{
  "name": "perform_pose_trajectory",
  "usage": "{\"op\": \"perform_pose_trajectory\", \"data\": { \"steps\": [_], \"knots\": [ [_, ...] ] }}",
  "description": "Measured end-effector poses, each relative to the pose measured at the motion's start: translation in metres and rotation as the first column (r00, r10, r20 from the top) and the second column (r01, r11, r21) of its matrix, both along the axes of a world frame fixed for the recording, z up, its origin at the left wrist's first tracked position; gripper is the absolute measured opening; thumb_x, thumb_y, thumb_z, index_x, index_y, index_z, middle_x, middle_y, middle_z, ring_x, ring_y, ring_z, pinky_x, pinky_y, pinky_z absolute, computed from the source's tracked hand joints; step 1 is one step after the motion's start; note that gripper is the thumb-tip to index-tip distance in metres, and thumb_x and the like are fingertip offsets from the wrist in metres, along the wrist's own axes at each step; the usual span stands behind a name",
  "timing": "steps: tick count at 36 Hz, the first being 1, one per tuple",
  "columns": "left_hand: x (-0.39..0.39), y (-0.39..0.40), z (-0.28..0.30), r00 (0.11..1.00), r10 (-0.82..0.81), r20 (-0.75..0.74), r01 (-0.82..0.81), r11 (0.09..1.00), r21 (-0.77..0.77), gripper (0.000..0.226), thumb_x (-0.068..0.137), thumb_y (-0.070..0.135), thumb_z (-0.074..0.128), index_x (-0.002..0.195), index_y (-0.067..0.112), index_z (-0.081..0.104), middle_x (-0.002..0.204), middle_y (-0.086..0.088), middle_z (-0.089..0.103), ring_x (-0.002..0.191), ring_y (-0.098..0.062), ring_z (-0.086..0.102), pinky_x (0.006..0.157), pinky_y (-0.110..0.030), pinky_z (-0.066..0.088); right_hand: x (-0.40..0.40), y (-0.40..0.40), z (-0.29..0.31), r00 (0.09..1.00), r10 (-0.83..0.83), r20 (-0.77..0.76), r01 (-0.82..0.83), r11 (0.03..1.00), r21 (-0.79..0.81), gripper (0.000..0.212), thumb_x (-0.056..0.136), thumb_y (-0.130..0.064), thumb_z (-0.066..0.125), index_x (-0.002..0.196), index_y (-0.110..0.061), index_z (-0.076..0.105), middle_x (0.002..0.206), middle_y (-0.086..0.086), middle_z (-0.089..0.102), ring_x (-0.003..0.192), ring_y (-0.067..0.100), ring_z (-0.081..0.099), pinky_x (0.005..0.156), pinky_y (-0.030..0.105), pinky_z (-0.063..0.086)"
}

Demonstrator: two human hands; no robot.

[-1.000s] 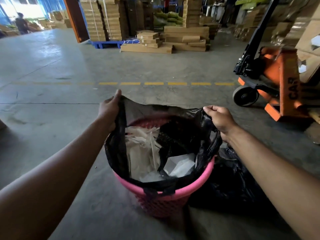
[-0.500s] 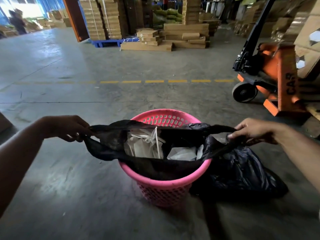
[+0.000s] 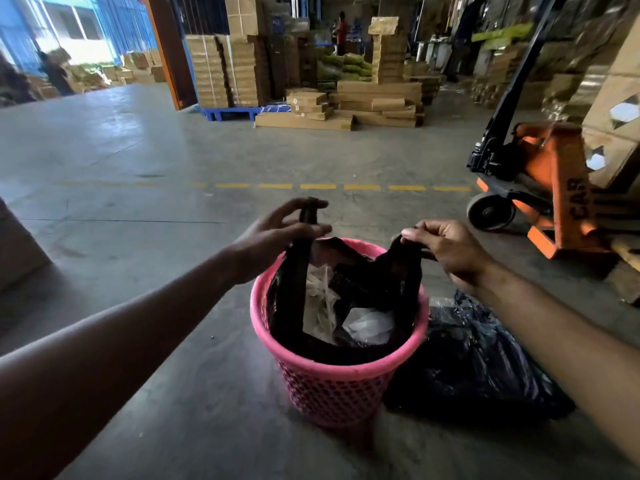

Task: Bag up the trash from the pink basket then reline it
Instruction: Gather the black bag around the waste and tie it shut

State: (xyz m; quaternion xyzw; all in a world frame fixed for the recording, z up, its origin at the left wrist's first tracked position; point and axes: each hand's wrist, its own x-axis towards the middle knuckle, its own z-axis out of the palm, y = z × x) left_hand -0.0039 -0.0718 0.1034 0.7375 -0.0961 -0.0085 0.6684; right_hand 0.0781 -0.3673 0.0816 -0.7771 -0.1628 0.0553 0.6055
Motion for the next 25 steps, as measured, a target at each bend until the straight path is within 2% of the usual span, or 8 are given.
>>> {"op": "perform_pose_trajectory", "data": {
  "steps": [3,6,10,11,13,16,20,25],
  "knots": [
    [0.011,-0.021,-0.011,0.997,-0.073,0.027,0.065,0.972,0.226,0.063,0.085,0.005,0.072,0.141,0.026,0.053,0.115,-0.035,0.069,0.098,-0.029,0.069,0.092,-0.042,0.054,-0.006,0.016,0.006,0.99,0.043,0.136,-0.015,0.98,-0.197,0.017,0.089,-0.015,0.071,0.072,-0.012,0.072,0.09,0.007,0.073,0.084,0.017,0.064,0.084,0.031,0.047],
    [0.02,-0.042,-0.022,0.989,-0.148,0.0,0.14,0.937,0.32,0.068,0.084,0.0,0.075,0.144,0.019,0.051,0.12,-0.019,0.073,0.103,-0.022,0.071,0.09,-0.035,0.058,-0.011,0.025,0.018,0.916,0.143,0.375,0.054,0.882,-0.468,0.017,0.08,-0.033,0.071,0.066,-0.031,0.061,0.109,0.003,0.064,0.105,0.018,0.058,0.09,0.029,0.042],
    [0.03,-0.07,-0.045,0.976,-0.188,0.112,0.116,0.878,0.464,0.054,0.077,0.034,0.082,0.124,0.016,0.061,0.111,-0.009,0.073,0.099,-0.005,0.067,0.092,-0.043,0.059,-0.02,0.042,0.022,0.815,0.366,0.449,0.025,0.752,-0.659,0.012,0.076,-0.044,0.063,0.072,-0.035,0.056,0.112,0.0,0.055,0.112,0.021,0.05,0.102,0.043,0.044],
    [0.031,-0.075,-0.051,0.969,-0.215,0.125,0.131,0.869,0.477,0.047,0.079,0.035,0.077,0.119,0.016,0.061,0.109,-0.005,0.073,0.099,0.003,0.066,0.092,-0.035,0.059,-0.021,0.047,0.02,0.787,0.403,0.468,0.037,0.726,-0.686,0.012,0.076,-0.045,0.063,0.074,-0.036,0.056,0.113,-0.002,0.054,0.112,0.02,0.05,0.101,0.045,0.044],
    [0.032,-0.083,-0.062,0.957,-0.261,0.127,0.18,0.877,0.446,0.033,0.085,0.021,0.065,0.116,0.015,0.058,0.104,0.005,0.065,0.093,0.018,0.062,0.084,-0.014,0.053,-0.021,0.055,0.015,0.735,0.442,0.514,0.072,0.703,-0.708,0.015,0.078,-0.047,0.066,0.075,-0.036,0.056,0.112,-0.005,0.053,0.111,0.015,0.05,0.101,0.044,0.043],
    [0.034,-0.082,-0.071,0.976,-0.204,0.075,0.172,0.937,0.305,0.024,0.103,0.005,0.049,0.122,0.001,0.063,0.098,0.004,0.064,0.083,0.017,0.061,0.079,-0.01,0.05,-0.016,0.053,0.017,0.755,0.348,0.556,-0.001,0.848,-0.53,0.011,0.081,-0.037,0.07,0.082,-0.028,0.065,0.104,-0.006,0.058,0.098,0.007,0.059,0.092,0.032,0.042],
    [0.031,-0.073,-0.072,0.974,-0.155,-0.168,0.16,0.987,0.014,0.04,0.109,0.037,0.038,0.107,0.037,0.078,0.091,-0.006,0.058,0.066,-0.006,0.055,0.056,-0.022,0.053,-0.006,0.028,0.015,0.778,0.267,0.569,0.012,0.899,-0.437,0.027,0.075,-0.015,0.064,0.101,-0.023,0.067,0.098,-0.009,0.06,0.094,0.008,0.065,0.086,0.026,0.05],
    [0.029,-0.07,-0.069,0.941,-0.093,-0.324,0.089,0.996,-0.026,0.059,0.101,0.057,0.043,0.108,0.005,0.07,0.074,-0.011,0.058,0.058,-0.018,0.056,0.059,-0.031,0.049,-0.007,0.024,-0.011,0.685,0.404,0.605,0.03,0.815,-0.578,0.032,0.074,-0.012,0.067,0.103,-0.024,0.067,0.103,-0.005,0.064,0.097,0.015,0.066,0.086,0.04,0.053]
  ]
}}
